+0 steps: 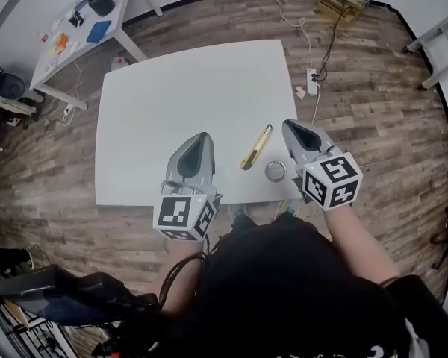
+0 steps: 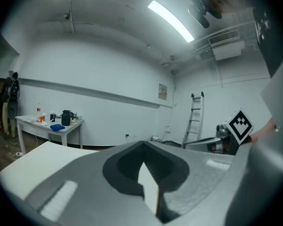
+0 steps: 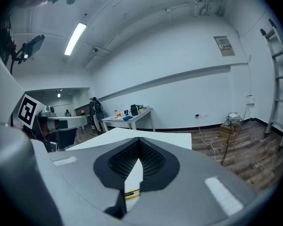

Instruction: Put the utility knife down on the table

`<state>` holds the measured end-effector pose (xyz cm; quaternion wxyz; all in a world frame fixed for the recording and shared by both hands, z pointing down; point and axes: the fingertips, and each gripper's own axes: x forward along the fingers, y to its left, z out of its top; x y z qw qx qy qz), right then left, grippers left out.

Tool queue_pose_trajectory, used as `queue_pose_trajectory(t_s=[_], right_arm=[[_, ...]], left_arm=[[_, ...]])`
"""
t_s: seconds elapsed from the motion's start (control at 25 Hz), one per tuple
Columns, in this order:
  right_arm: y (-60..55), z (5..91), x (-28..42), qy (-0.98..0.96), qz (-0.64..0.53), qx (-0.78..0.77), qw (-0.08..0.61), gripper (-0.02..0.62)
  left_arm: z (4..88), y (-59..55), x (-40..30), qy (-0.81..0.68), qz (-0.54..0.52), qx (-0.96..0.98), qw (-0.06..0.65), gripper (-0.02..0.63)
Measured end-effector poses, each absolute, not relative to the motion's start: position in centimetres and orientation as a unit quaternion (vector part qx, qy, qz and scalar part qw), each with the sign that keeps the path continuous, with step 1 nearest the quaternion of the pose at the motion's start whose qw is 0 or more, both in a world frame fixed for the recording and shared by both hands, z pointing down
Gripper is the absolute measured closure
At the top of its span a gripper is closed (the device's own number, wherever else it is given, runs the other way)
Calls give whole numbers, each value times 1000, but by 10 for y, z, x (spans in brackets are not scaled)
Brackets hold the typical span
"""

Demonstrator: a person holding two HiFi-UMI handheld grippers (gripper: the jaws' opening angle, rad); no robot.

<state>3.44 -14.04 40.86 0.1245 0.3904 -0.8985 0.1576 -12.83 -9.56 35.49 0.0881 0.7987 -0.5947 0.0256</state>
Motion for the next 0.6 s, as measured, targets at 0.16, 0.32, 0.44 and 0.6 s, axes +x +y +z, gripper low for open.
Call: queue_pose_trajectory(t_s=[0.16,0.32,0.44,0.6], right_arm=[[-139,407,29,-902,156,381,129,572],[-138,410,33,-900,159,385,129,572],[-137,411,38,-899,160,388,127,572],[-139,410,42,-897,161,393,126,572]], left_arm=[[353,-100,-126,-590,31,802,89,606],[357,-102,-125,-591,33,800,97,606],[358,-102,-123,-589,33,801,99,606],[359,-102,-120,-587,36,802,101,606]])
